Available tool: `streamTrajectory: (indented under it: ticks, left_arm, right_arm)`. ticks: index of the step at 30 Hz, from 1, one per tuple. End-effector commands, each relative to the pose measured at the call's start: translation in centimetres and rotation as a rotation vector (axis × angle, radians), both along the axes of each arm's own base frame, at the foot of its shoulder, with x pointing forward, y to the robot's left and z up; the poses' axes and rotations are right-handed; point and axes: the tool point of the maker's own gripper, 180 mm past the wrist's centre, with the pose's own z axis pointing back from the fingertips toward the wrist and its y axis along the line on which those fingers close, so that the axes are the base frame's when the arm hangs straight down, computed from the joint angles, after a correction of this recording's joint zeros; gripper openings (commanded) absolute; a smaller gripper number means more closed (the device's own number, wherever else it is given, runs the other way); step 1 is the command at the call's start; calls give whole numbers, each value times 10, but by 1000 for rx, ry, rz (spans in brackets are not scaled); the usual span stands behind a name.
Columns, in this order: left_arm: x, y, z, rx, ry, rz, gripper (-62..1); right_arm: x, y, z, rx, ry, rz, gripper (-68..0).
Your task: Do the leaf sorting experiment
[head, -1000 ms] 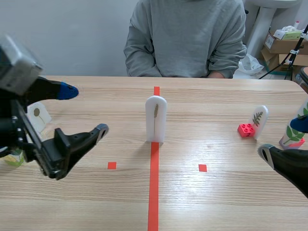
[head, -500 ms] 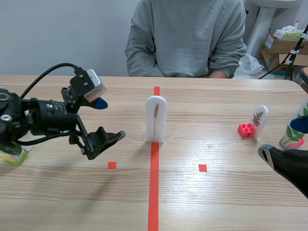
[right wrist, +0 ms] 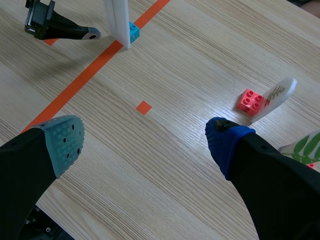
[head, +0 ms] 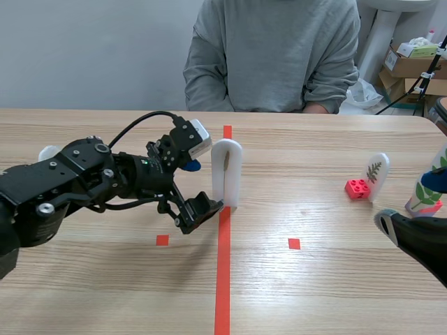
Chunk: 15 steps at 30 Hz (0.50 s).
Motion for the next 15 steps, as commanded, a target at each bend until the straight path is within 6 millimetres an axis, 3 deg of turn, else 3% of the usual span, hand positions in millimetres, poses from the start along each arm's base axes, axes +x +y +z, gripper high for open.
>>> streamTrajectory:
  ticks: [1,11,15]
  left_arm:
    - [11,-13,20,-40,-49,-9,-24]
    - [7,-32,18,-55,-36,-27,-31]
    - [7,-31,18,-54,-36,-27,-110]
  right_arm:
    - [0,3,2,13,-7,11,-180]
    - [1,3,3,15,-10,11,-180]
    - [1,3,3,15,-9,11,-180]
